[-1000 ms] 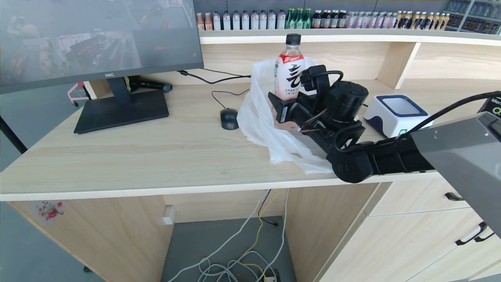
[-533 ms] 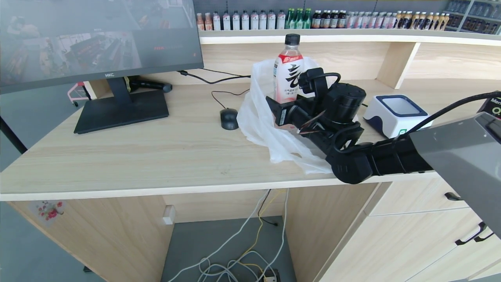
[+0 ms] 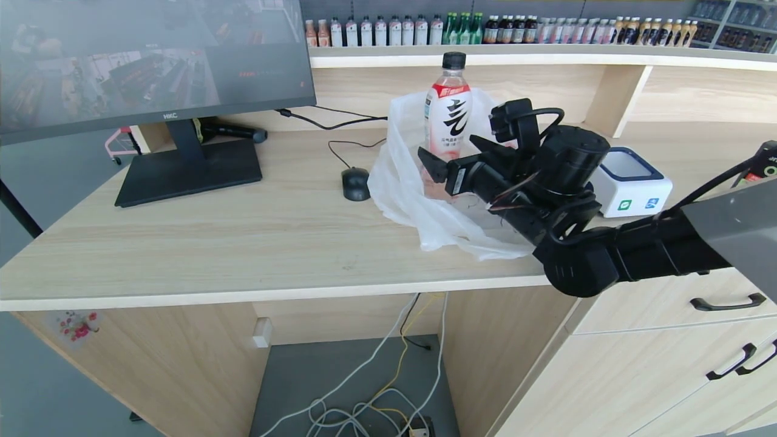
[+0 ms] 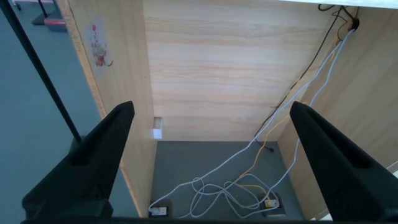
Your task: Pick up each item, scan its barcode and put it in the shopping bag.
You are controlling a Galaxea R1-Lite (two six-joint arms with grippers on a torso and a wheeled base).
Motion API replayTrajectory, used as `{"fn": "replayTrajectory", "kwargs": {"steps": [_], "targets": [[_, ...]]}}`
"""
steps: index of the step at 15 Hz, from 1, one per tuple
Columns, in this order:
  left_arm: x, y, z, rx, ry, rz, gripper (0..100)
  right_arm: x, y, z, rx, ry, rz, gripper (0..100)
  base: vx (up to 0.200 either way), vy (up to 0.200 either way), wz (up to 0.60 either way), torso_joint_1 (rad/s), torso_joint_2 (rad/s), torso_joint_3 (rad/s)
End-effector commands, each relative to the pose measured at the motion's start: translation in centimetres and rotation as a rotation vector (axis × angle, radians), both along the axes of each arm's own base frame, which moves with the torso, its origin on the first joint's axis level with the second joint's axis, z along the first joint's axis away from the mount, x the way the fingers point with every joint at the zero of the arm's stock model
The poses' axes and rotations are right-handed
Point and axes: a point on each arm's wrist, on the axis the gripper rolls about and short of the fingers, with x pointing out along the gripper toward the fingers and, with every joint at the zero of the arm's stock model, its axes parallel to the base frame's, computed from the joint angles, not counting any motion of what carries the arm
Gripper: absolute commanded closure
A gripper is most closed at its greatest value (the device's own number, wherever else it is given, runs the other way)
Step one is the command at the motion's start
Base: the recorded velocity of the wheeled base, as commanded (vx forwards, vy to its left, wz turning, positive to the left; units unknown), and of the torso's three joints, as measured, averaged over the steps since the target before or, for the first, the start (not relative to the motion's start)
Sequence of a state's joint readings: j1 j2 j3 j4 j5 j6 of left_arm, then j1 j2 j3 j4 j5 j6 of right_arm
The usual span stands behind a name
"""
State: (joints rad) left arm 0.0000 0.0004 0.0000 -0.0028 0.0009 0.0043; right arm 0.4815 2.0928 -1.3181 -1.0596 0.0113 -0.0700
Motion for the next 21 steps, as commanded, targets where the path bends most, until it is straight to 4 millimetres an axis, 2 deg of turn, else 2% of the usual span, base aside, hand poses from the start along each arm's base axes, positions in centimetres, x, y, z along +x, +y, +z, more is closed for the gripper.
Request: {"fn": "replayTrajectory", "kwargs": {"steps": [1,5,10,14,17,19,21], "targets": [[0.0,0.0,0.0,0.000,-0.001,0.001,0,-2.2,-1.5,2.0,0.012,-0.032,-0.001,0,0.000,0.000,0.00,0.000,0.00,0.000],[0.0,0.0,0.0,-0.001,-0.001,-0.001,0,-5.7,-3.2,3.2,0.013,-0.035,0.000,0,0.000,0.000,0.00,0.000,0.00,0.000],[0.0,0.0,0.0,0.000,-0.001,0.001,0,-10.0,-5.5,2.1,0.027,-0.059,-0.002,0,0.000,0.000,0.00,0.000,0.00,0.000],[0.0,0.0,0.0,0.002,-0.001,0.001,0,-11.7,-6.6,1.4,0.073,-0.090,-0.001,0,0.000,0.000,0.00,0.000,0.00,0.000],[0.0,0.0,0.0,0.002,-0.001,0.001,0,-13.4,-7.4,0.0,0.118,-0.122,0.011,0,0.000,0.000,0.00,0.000,0.00,0.000],[0.0,0.0,0.0,0.000,-0.001,0.001,0,-13.8,-7.5,-0.5,0.113,-0.112,0.011,0,-0.200,0.000,0.00,0.002,0.00,0.002],[0.0,0.0,0.0,0.000,-0.001,-0.001,0,-13.9,-7.6,0.1,0.125,-0.135,0.008,0,-0.200,0.000,0.00,0.010,0.00,0.000]]}}
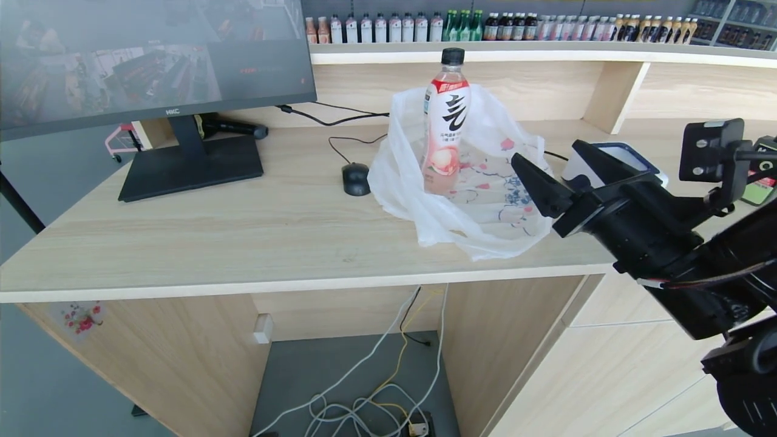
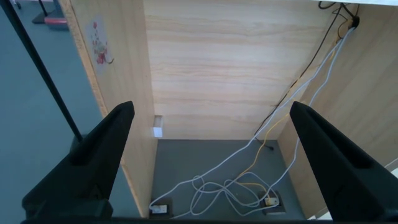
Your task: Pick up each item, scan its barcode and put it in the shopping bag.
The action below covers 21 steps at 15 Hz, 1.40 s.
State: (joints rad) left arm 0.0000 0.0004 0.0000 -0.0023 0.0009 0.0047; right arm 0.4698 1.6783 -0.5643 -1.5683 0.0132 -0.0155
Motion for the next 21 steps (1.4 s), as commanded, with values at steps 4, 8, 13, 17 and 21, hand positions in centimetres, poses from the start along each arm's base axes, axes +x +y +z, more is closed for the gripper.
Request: {"fn": "replayTrajectory", "kwargs": {"steps": [4,8,13,17,21], "targets": [[0.00,0.00,0.01,0.001,-0.001,0.001,0,-0.83,-0.58,-0.36,-0.013,0.013,-0.050,0,-0.050,0.000,0.00,0.001,0.00,0.001],[0.00,0.00,0.01,-0.003,-0.001,0.001,0,-0.91,-0.62,-0.09,-0.008,0.003,-0.050,0,0.000,-0.050,0.00,0.003,0.00,0.002],[0.00,0.00,0.01,-0.002,-0.001,0.001,0,-1.11,-0.77,-0.11,-0.009,0.005,-0.051,0,0.000,-0.200,0.00,0.004,0.00,0.001],[0.00,0.00,0.01,-0.003,-0.001,0.001,0,-0.69,-0.56,-0.26,-0.011,0.009,-0.051,0,0.000,-0.200,0.00,0.002,0.00,0.004],[0.00,0.00,0.01,-0.002,-0.001,-0.001,0,-0.35,-0.38,-0.52,-0.016,0.017,-0.050,0,0.000,-0.200,0.00,0.004,0.00,0.002]]}}
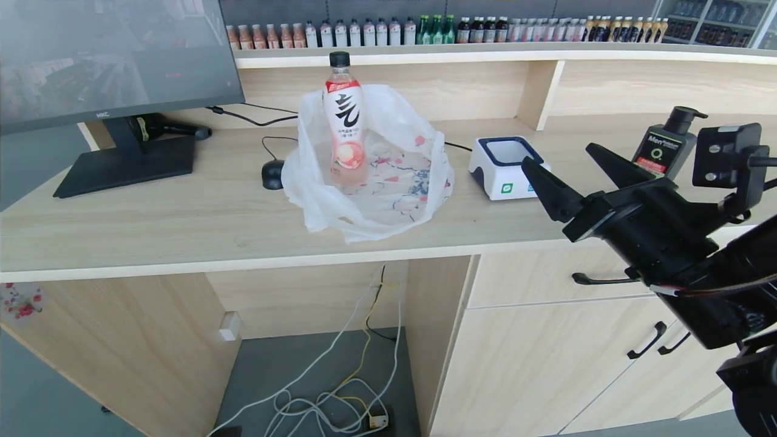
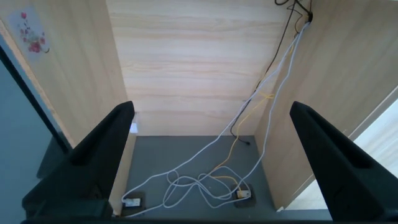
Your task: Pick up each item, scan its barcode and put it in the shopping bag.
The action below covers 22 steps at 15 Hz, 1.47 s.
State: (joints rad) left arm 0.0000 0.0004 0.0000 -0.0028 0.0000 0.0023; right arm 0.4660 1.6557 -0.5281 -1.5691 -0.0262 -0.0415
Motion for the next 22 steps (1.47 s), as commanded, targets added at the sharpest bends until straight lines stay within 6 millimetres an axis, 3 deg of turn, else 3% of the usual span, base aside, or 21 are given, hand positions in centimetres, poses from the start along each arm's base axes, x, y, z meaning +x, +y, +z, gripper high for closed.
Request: {"fn": "replayTrajectory", "kwargs": {"steps": [1,8,19,22], "targets": [[0.0,0.0,0.0,0.001,-0.001,0.002,0,0.2,0.4,0.1,-0.007,-0.009,0.008,0,0.000,-0.200,0.00,0.007,0.01,0.007],[0.0,0.0,0.0,-0.002,-0.001,0.002,0,0.0,0.9,1.1,0.006,-0.052,0.023,0,0.000,-0.200,0.00,0.003,0.00,0.001],[0.0,0.0,0.0,-0.004,-0.001,0.002,0,-1.2,-0.1,0.5,-0.005,-0.023,0.005,0,0.000,-0.200,0.00,0.002,0.00,0.003],[0.0,0.0,0.0,-0.001,-0.001,0.002,0,-1.0,-0.2,0.6,-0.009,-0.028,-0.002,0,0.000,0.000,0.00,0.000,0.00,0.000]]}}
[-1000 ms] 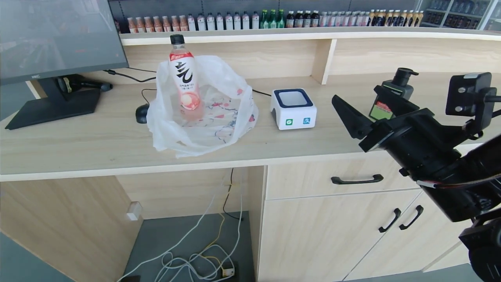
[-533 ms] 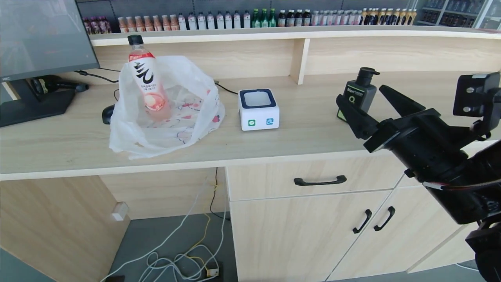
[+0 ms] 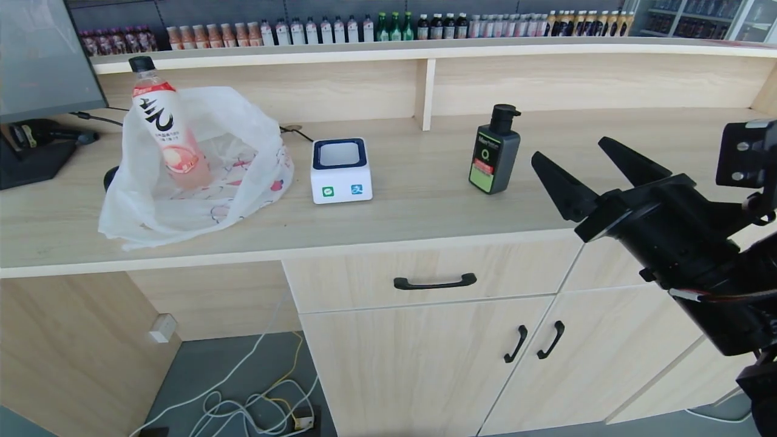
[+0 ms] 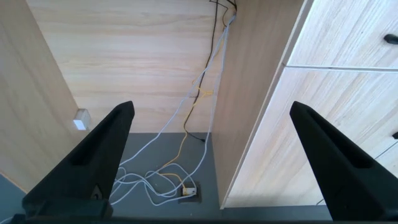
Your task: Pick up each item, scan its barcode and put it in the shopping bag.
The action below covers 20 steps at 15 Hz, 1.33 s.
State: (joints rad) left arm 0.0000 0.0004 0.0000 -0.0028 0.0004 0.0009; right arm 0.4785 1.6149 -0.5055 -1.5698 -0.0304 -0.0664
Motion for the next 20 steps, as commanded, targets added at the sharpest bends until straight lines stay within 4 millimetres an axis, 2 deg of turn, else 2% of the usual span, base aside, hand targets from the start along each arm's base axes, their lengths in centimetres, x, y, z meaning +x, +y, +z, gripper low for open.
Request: {"fn": "replayTrajectory", "kwargs": {"steps": [1,4,7,11,17,20], "targets": [[0.0,0.0,0.0,0.001,-0.001,0.001,0,0.2,-0.3,0.3,-0.003,-0.015,-0.015,0,0.000,0.000,0.00,0.000,0.00,0.000],[0.0,0.0,0.0,0.004,-0.001,0.001,0,1.0,-1.0,1.1,0.002,0.047,-0.023,0,0.000,0.000,0.00,0.000,0.00,0.000],[0.0,0.0,0.0,0.004,-0.001,0.000,0,2.8,-0.7,3.0,-0.025,0.122,-0.013,0,0.000,0.000,0.00,0.000,0.00,0.000],[0.0,0.0,0.0,0.004,-0.001,0.000,0,4.9,-0.5,3.8,-0.087,0.201,0.035,0,0.000,0.000,0.00,0.000,0.00,0.000],[0.0,0.0,0.0,0.004,-0.001,0.001,0,8.4,-0.3,1.7,-0.114,0.263,0.026,0,0.000,0.000,0.00,0.000,0.00,0.000],[0.0,0.0,0.0,0.004,-0.001,0.001,0,11.5,-0.4,1.2,-0.122,0.253,0.038,0,0.000,0.000,0.00,0.000,0.00,0.000]]}}
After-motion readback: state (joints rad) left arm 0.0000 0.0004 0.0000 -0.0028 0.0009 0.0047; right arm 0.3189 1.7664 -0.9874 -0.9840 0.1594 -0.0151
